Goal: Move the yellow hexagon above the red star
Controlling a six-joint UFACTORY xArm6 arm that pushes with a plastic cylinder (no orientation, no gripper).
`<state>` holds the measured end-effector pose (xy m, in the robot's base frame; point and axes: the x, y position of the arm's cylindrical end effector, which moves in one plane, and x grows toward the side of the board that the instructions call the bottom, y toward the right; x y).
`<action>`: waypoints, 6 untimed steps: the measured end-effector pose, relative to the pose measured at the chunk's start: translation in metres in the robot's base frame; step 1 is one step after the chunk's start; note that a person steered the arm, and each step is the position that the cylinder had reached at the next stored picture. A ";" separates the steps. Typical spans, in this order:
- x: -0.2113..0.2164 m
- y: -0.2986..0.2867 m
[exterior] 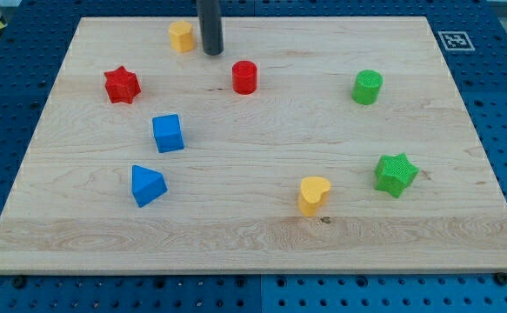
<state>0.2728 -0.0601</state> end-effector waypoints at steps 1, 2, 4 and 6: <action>-0.011 -0.024; -0.021 -0.055; -0.030 -0.057; -0.030 -0.091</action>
